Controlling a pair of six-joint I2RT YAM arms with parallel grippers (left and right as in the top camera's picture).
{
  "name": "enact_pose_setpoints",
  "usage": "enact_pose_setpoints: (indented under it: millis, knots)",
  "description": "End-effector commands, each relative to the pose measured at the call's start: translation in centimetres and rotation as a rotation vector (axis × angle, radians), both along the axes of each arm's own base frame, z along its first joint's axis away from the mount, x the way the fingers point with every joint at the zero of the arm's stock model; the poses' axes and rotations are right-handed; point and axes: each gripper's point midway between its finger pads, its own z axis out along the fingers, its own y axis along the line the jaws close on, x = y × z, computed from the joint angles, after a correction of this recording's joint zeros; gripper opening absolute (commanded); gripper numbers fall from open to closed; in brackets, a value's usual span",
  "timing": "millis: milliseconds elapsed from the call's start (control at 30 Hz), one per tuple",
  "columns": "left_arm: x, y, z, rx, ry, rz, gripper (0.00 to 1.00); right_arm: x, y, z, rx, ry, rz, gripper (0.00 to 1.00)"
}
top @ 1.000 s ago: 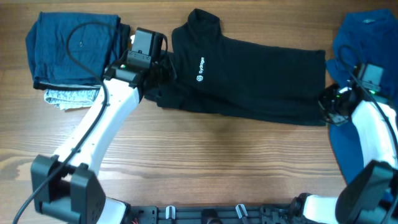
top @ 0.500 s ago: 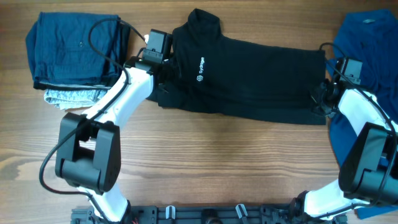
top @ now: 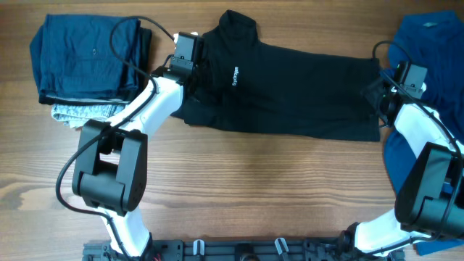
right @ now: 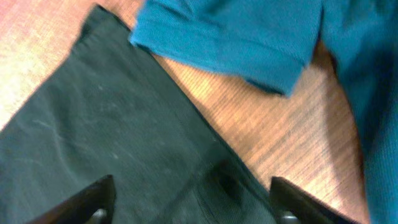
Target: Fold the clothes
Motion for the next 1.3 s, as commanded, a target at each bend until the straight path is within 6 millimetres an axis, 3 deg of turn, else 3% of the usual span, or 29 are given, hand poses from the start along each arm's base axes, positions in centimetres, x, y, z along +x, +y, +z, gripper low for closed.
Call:
enact_pose_setpoints:
  millis: [0,33,67,133,167,233,267,333,433,633,733,800,967,1100,1267]
  knots:
    - [1.9,-0.8,5.9,0.012,-0.095,-0.052,0.85,1.3,1.0,2.6,-0.039,-0.024,0.175,0.86]
    - [1.9,-0.8,8.3,0.003,-0.107,-0.047,0.85,1.2,2.0,3.8,-0.002,-0.039,0.215,0.86]
    - [1.3,-0.7,10.1,-0.015,-0.09,-0.028,0.78,0.5,3.2,5.0,0.049,-0.037,0.246,0.83]
    - [-0.9,-0.1,10.6,-0.017,-0.011,-0.007,0.43,-2.6,5.5,5.8,0.15,0.03,0.281,0.69]
    - [-2.8,0.6,9.2,0.003,0.086,0.008,0.29,-5.7,6.2,5.0,0.19,0.148,0.265,0.62]
    - [-6.4,1.8,5.8,0.056,0.274,0.03,0.31,-9.0,6.4,3.2,0.211,0.284,0.24,0.62]
    - [-8.0,2.4,4.0,0.087,0.361,0.032,0.37,-10.4,6.2,1.9,0.197,0.337,0.226,0.62]
    - [-9.6,3.0,1.3,0.122,0.458,0.036,0.44,-11.4,5.8,0.1,0.169,0.365,0.209,0.63]
    - [-10.2,5.1,-1.7,0.137,0.542,0.083,0.53,-11.9,5.5,-0.9,0.155,0.39,0.202,0.66]
    - [-8.5,10.5,-2.5,0.062,0.549,0.254,0.6,-11.6,5.1,-1.0,0.133,0.384,0.199,0.68]
    - [-8.5,9.5,-2.8,-0.049,0.572,0.092,0.58,-11.6,5.1,-1.0,0.125,0.386,0.22,0.68]
    - [-8.8,9.3,-3.5,-0.044,0.59,0.03,0.52,-11.6,5.1,-1.0,0.125,0.387,0.22,0.68]
    - [-11.0,9.3,-7.9,-0.03,0.654,-0.022,0.52,-11.4,5.1,-1.0,0.123,0.382,0.22,0.68]
    - [-10.8,8.4,-7.9,-0.067,0.629,-0.093,0.54,-11.4,5.0,-1.0,0.122,0.379,0.22,0.69]
    - [-10.8,8.2,-7.9,-0.076,0.63,-0.097,0.46,-11.3,5.0,-1.0,0.121,0.376,0.22,0.69]
